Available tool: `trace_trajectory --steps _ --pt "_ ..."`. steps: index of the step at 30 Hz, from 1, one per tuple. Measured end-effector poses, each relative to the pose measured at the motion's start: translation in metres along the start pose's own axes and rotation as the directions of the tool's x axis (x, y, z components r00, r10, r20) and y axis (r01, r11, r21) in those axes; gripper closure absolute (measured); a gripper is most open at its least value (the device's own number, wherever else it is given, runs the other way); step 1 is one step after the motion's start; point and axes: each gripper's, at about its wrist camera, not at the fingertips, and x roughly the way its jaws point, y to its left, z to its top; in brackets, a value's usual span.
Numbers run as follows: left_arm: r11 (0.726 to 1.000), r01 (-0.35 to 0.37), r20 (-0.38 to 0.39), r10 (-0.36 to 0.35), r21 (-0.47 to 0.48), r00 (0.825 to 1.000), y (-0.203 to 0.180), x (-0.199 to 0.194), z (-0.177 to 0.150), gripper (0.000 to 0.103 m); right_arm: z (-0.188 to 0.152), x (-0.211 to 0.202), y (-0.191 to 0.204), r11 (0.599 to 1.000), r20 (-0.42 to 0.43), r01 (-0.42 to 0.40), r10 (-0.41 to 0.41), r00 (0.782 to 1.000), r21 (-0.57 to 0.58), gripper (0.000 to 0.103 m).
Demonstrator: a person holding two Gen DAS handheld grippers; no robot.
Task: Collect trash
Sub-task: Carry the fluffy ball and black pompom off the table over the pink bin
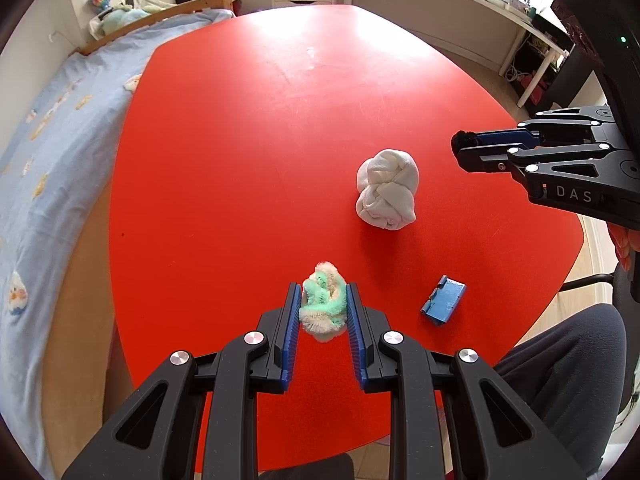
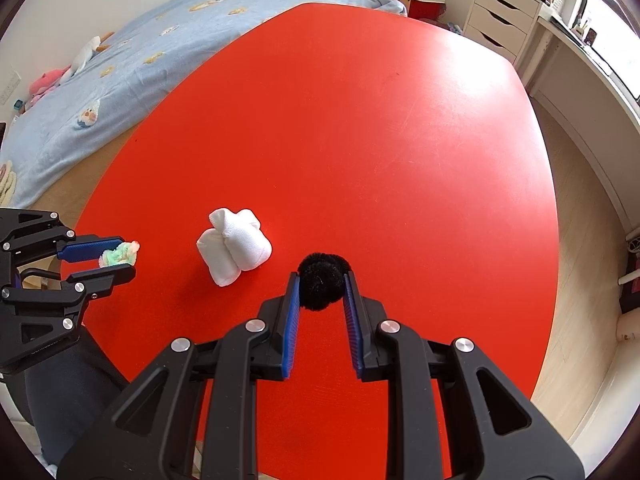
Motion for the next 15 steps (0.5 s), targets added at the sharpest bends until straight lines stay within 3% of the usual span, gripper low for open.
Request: trace_trajectory --steps 15 --pt "1.000 0.015 0.127 -0.016 0.013 0.992 -0.019 -0.056 -0.030 0.081 -0.049 -0.079 0.020 1.000 0.160 0.000 -0.001 0.987 0.011 0.082"
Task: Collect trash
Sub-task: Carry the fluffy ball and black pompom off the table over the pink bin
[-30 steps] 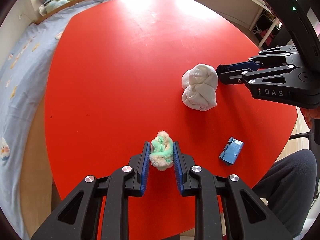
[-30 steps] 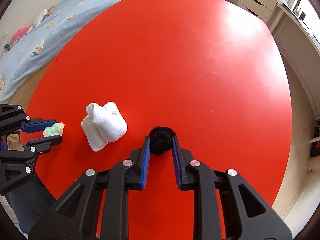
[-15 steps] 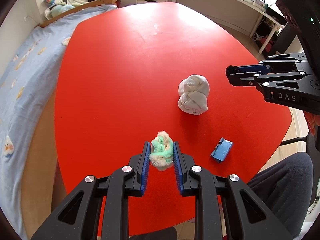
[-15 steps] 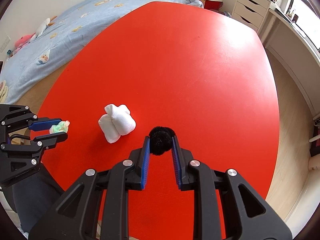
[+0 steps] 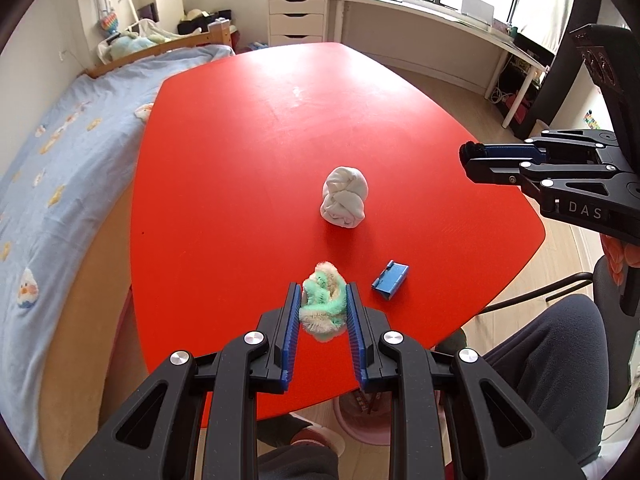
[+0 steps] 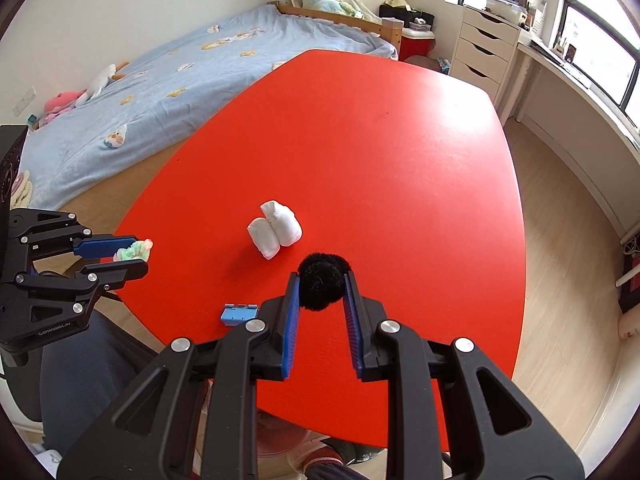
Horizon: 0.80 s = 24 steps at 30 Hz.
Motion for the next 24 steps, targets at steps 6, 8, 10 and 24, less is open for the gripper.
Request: trace_trajectory --steps 6,8,10,24 --pt "1.000 0.015 0.050 -0.016 0.012 0.999 -0.013 -0.023 -0.010 0.081 -0.028 -0.029 0.012 1.000 0.049 -0.014 0.014 0.999 0.009 0.082" --pt "1.000 0.022 0.068 -0.023 0.017 0.997 -0.016 -0.031 -0.014 0.081 -0.037 -0.038 0.015 1.000 0.064 -0.021 0.020 0.998 0.019 0.082" --pt "0.999 0.034 0.082 -0.035 0.015 0.996 -0.019 -0.038 -0.018 0.081 -0.046 -0.047 0.018 0.999 0.079 -0.027 0.025 0.997 0.025 0.082" --pt "0.995 0.095 0.103 -0.094 -0.004 0.990 -0.037 -0.055 -0.054 0.081 -0.105 -0.082 0.045 0.998 0.101 -0.051 0.047 0.994 0.035 0.082"
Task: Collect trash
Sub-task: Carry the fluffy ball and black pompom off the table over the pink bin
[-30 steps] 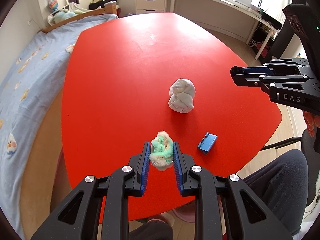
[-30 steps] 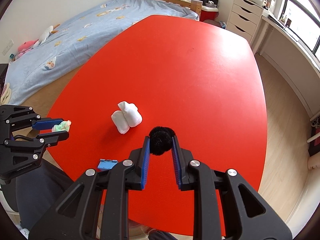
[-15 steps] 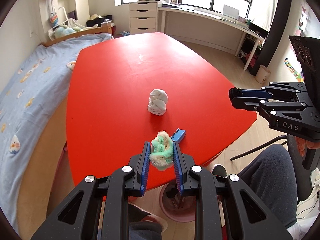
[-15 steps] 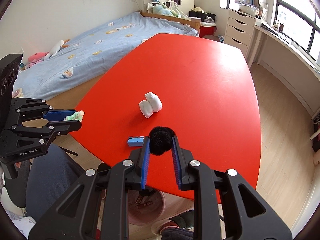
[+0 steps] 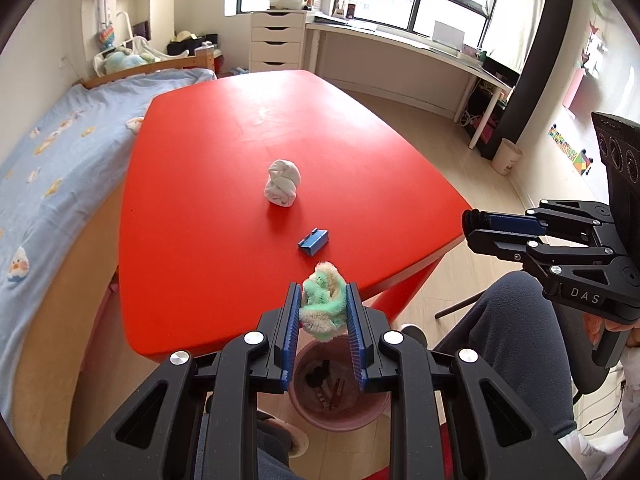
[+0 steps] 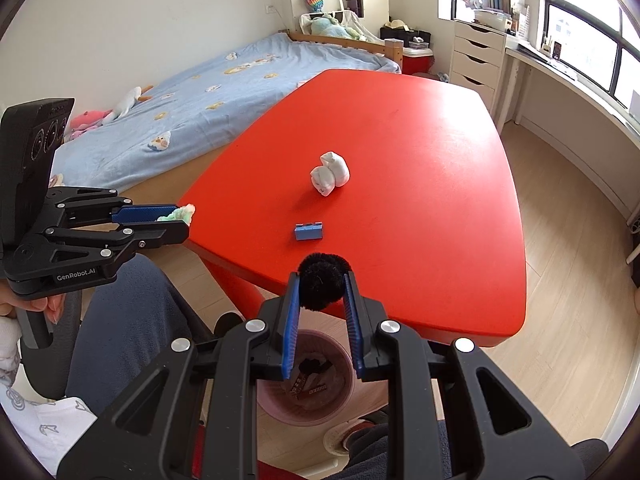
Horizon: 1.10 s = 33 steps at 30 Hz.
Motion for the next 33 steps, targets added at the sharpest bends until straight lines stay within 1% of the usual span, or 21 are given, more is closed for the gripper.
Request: trace_trajectory --steps 4,9,14,33 --pt "1.000 0.022 -0.010 -0.022 -0.005 1.000 -0.005 -0.002 -0.011 0.081 -0.014 -0.005 0.011 1.000 -0.010 0.003 -0.003 1.000 -0.019 0.082" --pt "0.999 0.047 -0.027 -0.047 -0.008 0.999 -0.014 -0.006 -0.027 0.081 -0.031 -0.009 0.016 1.000 -0.029 -0.009 0.009 1.000 -0.004 0.082" --pt "0.998 0.068 -0.052 -0.068 -0.005 0.996 -0.019 -0.003 -0.036 0.081 -0.041 -0.007 0.020 1.000 -0.047 -0.023 0.023 0.999 0.004 0.082" --pt "0.996 0.087 -0.060 -0.086 0.002 0.994 -0.022 -0.002 -0.037 0.081 -0.041 -0.010 0.020 0.997 -0.047 -0.073 0.073 0.996 0.012 0.082"
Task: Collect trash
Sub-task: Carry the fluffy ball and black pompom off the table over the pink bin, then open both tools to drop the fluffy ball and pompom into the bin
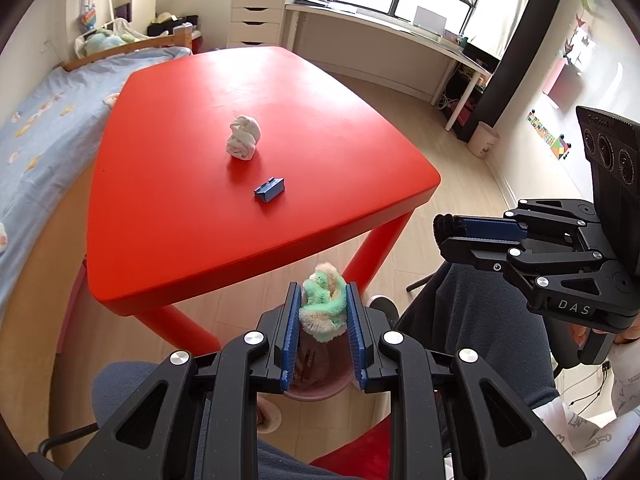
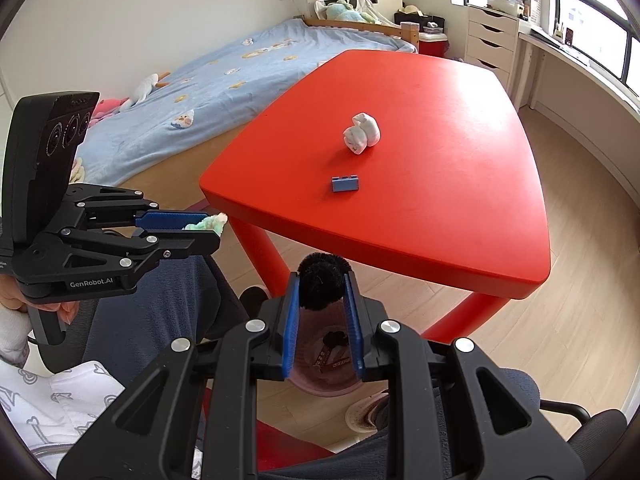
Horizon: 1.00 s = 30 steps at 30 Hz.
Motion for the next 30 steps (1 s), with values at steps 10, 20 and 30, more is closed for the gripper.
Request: trace_trajectory --steps 10,20,30 --pt "1.000 -0.003 0.025 0.003 -0.030 1.000 0.006 -0.001 0.000 0.010 -0.002 0.000 -0.003 1.000 0.006 -0.013 0.013 1.000 0.005 0.018" --pt "0.995 -0.088 0.018 0.089 -0.043 0.996 0.016 -0.001 0.000 0.008 -0.003 0.007 -0.006 1.000 -0.018 0.001 -0.001 1.000 0.016 0.004" --pt "0.995 -0.086 0.012 0.086 -0.056 0.996 0.018 0.002 0.000 0.008 -0.004 0.010 -0.007 1.000 -0.025 -0.006 0.007 1.000 0.027 0.003"
